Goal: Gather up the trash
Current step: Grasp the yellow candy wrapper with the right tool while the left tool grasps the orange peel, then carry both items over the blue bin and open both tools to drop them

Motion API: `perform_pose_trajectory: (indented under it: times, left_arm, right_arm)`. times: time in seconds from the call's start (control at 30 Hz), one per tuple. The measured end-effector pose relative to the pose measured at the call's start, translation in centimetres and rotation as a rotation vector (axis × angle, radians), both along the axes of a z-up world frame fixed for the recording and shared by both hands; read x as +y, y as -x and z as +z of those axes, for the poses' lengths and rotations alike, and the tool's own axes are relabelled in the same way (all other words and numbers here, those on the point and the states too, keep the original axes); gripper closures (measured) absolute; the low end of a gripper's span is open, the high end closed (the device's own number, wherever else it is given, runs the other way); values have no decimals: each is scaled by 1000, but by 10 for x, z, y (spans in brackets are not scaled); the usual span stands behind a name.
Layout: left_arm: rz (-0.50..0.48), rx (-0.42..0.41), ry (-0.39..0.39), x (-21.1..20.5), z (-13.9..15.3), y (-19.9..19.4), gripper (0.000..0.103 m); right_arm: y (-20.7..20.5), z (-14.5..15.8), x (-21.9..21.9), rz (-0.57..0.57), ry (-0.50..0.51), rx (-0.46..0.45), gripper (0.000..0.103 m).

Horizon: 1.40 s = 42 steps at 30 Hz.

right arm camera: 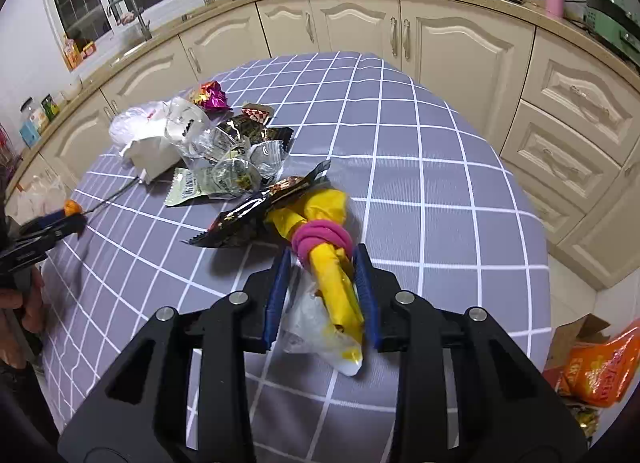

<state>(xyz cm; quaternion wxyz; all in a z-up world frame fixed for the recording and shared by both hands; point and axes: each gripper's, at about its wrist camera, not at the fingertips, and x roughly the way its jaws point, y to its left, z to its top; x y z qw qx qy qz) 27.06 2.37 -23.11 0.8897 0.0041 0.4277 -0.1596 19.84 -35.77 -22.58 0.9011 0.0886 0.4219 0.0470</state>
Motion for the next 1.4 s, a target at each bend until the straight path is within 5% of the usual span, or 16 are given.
perform_pose_trajectory:
  times: [0.07,0.2,0.6,0.87,1.1,1.4]
  left_arm:
    - [-5,-7,-14,-2,0,3,68]
    - [-27,-27,-5,-7,1,17,72]
    - [74,-78,63,5,11,66,73]
    - [162,-198,105,17,53,112,73]
    - [62,-294,158,-29,97,133,73]
    - [-191,-300,215,-154,115,157,73]
  right_arm:
    - [4,1,0,1,-8,-4,73]
    - [15,4,-6,-18,-32,-19,73]
    - [54,12,-15,-47,-109,-68,74]
    - [78,45,-12,-32,-131,-168,74]
    - [106,79,-24,-47,-140,-258,74]
    - [169,93,-108,-228,-137,-305,74]
